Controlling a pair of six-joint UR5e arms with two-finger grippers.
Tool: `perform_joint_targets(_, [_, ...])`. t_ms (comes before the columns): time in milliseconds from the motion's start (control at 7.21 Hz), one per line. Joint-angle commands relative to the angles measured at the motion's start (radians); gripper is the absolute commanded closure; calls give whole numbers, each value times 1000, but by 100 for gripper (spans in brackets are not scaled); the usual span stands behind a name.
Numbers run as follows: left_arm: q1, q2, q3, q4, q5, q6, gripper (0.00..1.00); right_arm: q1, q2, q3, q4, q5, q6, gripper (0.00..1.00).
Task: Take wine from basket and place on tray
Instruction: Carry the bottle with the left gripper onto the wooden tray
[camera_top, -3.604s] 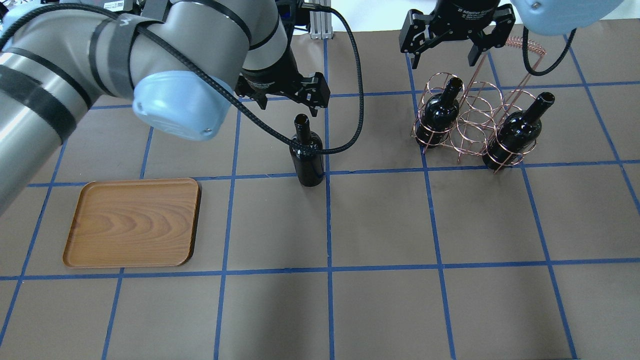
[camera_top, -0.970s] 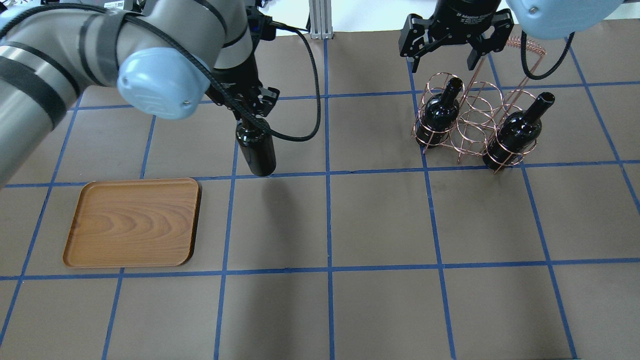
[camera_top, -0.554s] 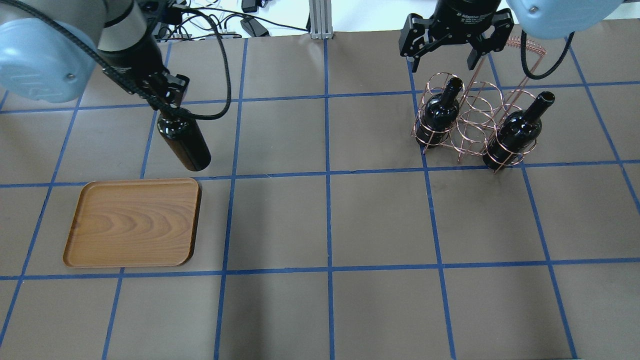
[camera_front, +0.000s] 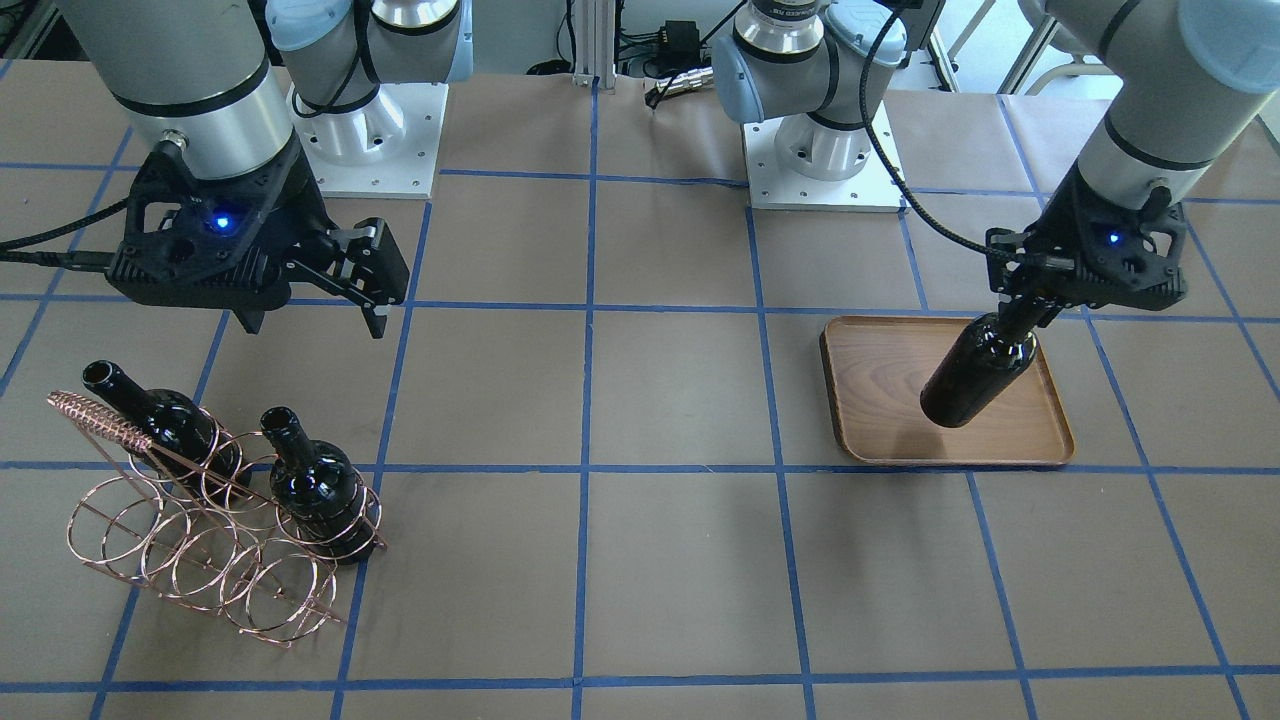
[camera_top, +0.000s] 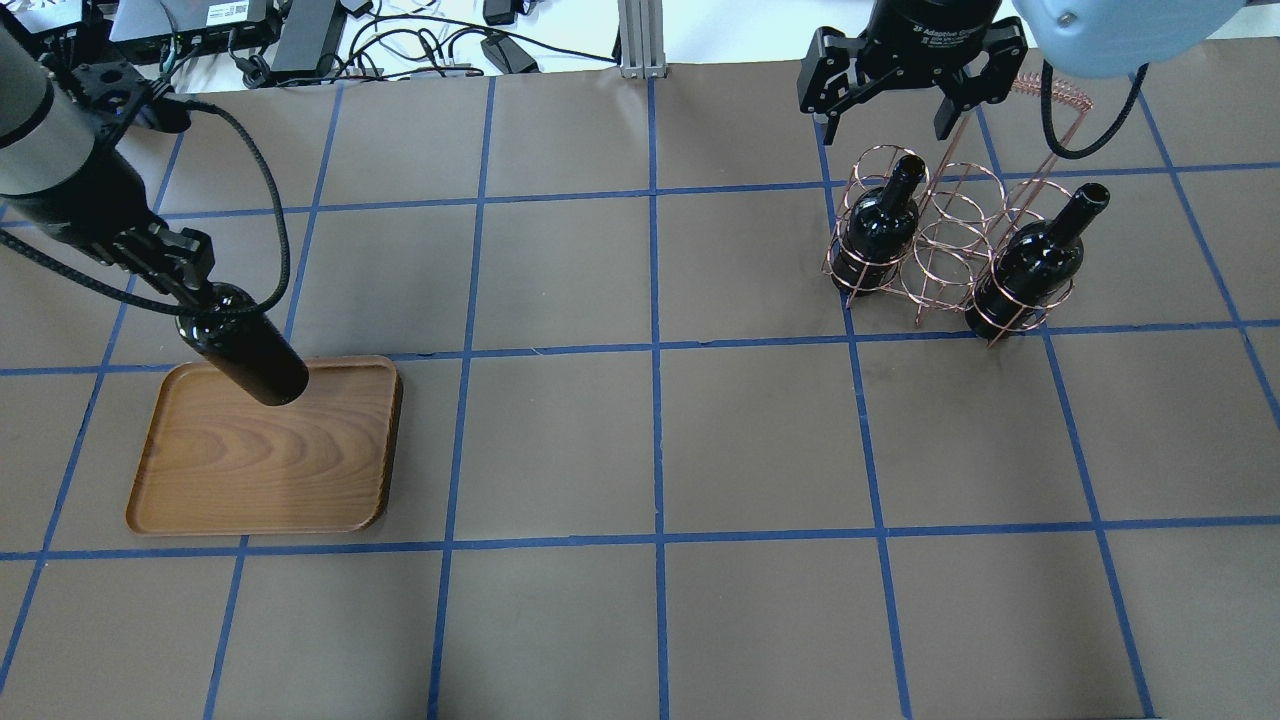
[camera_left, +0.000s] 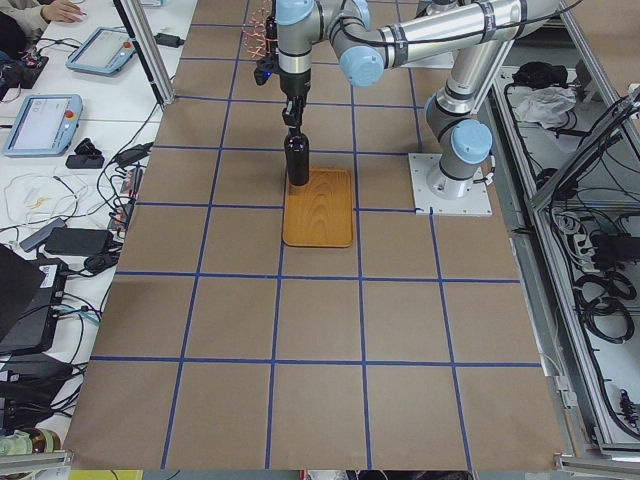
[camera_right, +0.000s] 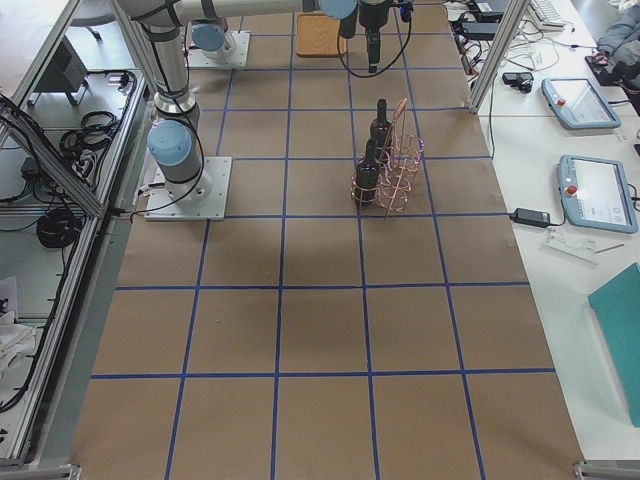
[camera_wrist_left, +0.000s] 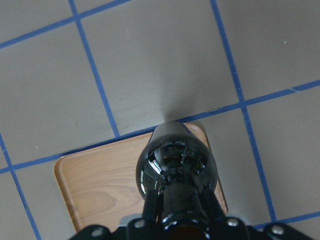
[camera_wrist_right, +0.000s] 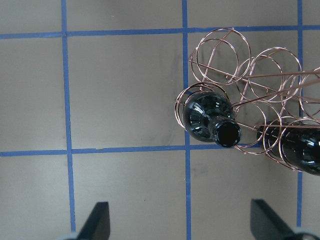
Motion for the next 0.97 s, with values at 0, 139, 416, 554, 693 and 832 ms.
perform_joint_targets(0, [136, 11, -59, -10, -90, 101, 100, -1, 0, 0, 0, 1, 0, 0])
perform_joint_targets(139, [142, 11, -67, -10, -90, 103, 100, -1, 0, 0, 0, -1, 0, 0])
perform_joint_targets(416, [155, 8, -70, -2, -80, 113, 100, -1, 0, 0, 0, 1, 0, 0])
perform_joint_targets(554, [155, 5, -71, 1, -80, 109, 100, -1, 0, 0, 0, 1, 0, 0])
perform_joint_targets(693, [155, -7, -70, 3, -80, 103, 100, 0, 0, 0, 0, 1, 0, 0])
perform_joint_targets(832, [155, -11, -64, 3, -80, 103, 100, -1, 0, 0, 0, 1, 0, 0])
